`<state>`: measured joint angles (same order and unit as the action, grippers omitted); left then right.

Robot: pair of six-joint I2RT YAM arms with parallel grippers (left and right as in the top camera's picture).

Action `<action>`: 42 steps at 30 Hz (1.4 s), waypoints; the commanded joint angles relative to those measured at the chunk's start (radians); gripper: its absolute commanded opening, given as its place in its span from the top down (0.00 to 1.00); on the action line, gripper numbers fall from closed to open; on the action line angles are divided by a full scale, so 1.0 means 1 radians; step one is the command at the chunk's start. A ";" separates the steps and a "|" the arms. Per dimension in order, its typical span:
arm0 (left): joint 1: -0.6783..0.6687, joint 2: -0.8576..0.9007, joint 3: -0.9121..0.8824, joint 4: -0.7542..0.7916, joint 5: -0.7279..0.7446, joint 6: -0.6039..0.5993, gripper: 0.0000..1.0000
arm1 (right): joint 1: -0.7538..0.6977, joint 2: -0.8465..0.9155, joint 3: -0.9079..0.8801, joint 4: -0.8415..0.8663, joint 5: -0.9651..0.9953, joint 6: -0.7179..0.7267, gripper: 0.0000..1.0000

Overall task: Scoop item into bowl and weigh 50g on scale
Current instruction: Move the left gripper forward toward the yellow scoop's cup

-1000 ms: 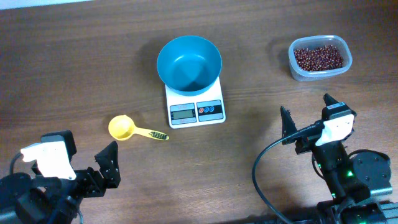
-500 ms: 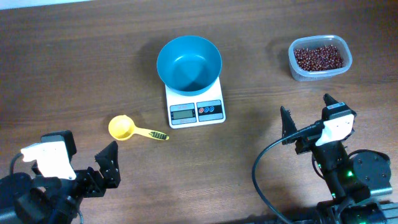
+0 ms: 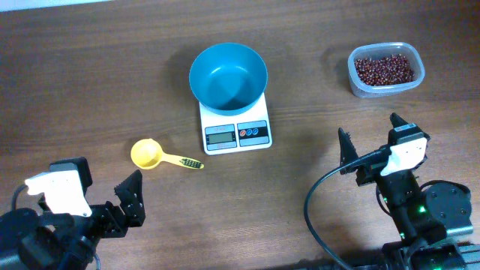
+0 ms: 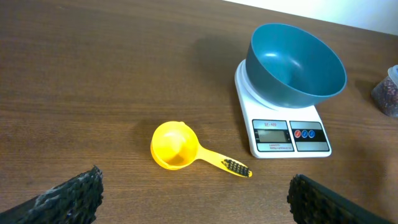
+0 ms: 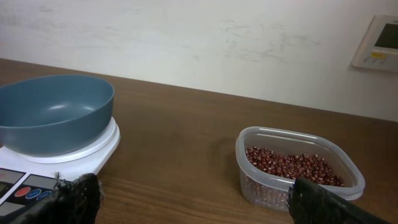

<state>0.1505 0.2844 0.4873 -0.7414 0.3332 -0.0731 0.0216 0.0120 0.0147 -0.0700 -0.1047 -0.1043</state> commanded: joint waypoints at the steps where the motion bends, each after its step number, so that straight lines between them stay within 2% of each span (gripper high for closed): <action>1: -0.006 0.004 0.019 0.003 -0.007 -0.010 0.01 | 0.013 -0.008 -0.009 0.000 0.005 0.011 0.01; 27: -0.006 0.004 0.019 -0.003 -0.007 -0.010 0.01 | 0.013 -0.008 -0.009 0.000 0.005 0.011 0.01; 32: -0.006 0.004 0.019 -0.003 0.039 -0.011 0.01 | 0.013 -0.008 -0.009 0.000 0.005 0.011 0.01; 35: -0.006 0.005 0.019 -0.005 0.038 -0.070 0.01 | 0.013 -0.008 -0.009 0.000 0.005 0.011 0.01; 42: -0.006 0.058 0.024 -0.024 0.038 -0.091 0.01 | 0.013 -0.008 -0.009 0.000 0.005 0.011 0.01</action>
<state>0.1505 0.2977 0.4873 -0.7612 0.3592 -0.1436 0.0216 0.0120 0.0147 -0.0700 -0.1047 -0.1040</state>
